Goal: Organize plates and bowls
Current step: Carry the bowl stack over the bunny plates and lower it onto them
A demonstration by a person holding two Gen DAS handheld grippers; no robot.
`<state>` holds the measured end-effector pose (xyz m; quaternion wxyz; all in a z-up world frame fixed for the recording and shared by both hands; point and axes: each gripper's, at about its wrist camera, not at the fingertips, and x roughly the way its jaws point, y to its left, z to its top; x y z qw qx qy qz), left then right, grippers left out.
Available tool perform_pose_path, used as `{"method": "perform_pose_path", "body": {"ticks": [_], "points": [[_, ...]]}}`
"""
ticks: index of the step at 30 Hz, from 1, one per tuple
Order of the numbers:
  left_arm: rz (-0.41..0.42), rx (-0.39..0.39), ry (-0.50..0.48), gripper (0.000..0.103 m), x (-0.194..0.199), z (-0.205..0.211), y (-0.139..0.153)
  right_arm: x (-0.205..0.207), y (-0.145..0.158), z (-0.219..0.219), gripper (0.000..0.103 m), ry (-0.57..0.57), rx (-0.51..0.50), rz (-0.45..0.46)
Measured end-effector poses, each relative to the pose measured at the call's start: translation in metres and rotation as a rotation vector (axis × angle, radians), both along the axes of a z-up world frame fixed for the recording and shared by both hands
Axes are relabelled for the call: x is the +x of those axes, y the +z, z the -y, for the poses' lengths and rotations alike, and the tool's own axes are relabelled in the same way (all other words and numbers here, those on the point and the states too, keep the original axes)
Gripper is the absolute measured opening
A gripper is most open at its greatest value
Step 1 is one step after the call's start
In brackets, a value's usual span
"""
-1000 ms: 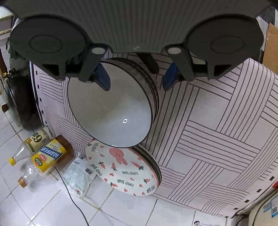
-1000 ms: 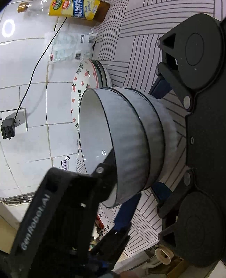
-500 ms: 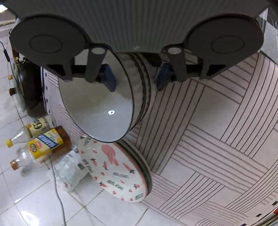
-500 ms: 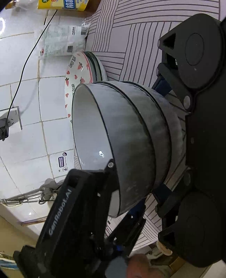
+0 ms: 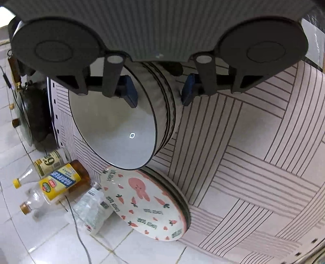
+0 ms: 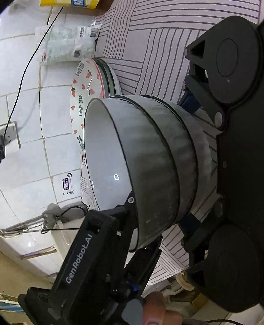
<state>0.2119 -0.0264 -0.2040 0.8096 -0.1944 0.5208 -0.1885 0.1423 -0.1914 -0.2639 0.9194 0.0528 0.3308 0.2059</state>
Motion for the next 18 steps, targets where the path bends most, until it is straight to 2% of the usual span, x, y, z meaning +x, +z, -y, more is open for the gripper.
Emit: {"method": "perform_pose_path", "body": {"ticks": [6, 13, 18], "points": [[0.038, 0.006, -0.030, 0.046, -0.001, 0.003, 0.026, -0.005, 0.016, 0.005, 0.100, 0.008, 0.004, 0.043], [0.101, 0.011, -0.102, 0.048, 0.010, 0.014, 0.061, -0.003, 0.049, 0.012, 0.100, -0.035, 0.008, 0.101], [0.111, 0.000, -0.102, 0.048, 0.027, 0.019, 0.076, 0.008, 0.065, 0.019, 0.100, -0.048, -0.008, 0.128]]}}
